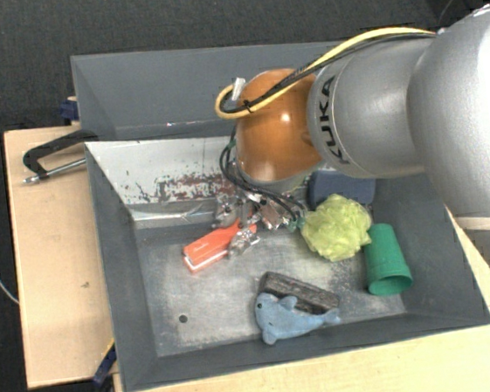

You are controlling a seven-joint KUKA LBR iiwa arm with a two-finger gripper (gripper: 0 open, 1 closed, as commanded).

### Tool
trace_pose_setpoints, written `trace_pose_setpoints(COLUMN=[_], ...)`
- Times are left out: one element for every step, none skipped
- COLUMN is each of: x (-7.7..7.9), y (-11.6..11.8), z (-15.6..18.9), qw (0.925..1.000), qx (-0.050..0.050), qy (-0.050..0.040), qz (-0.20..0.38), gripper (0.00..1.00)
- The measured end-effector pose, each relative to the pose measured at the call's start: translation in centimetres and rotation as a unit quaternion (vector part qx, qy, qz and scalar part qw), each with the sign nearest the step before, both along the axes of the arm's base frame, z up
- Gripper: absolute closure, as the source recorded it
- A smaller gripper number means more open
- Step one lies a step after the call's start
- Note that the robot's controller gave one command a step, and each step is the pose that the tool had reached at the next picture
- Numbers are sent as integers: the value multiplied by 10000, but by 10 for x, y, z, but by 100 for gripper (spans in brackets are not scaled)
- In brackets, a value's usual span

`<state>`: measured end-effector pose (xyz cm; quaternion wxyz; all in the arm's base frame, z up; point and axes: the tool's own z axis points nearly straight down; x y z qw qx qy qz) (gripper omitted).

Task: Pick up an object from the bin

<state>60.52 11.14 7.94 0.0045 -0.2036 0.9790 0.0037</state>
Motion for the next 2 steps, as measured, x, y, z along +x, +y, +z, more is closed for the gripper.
trace_pose_setpoints(x=[0, 0], y=[0, 0], z=[0, 0], qw=[10000, 10000], qx=[1, 2], qy=[0, 0], qz=[1, 0], gripper=[100, 100])
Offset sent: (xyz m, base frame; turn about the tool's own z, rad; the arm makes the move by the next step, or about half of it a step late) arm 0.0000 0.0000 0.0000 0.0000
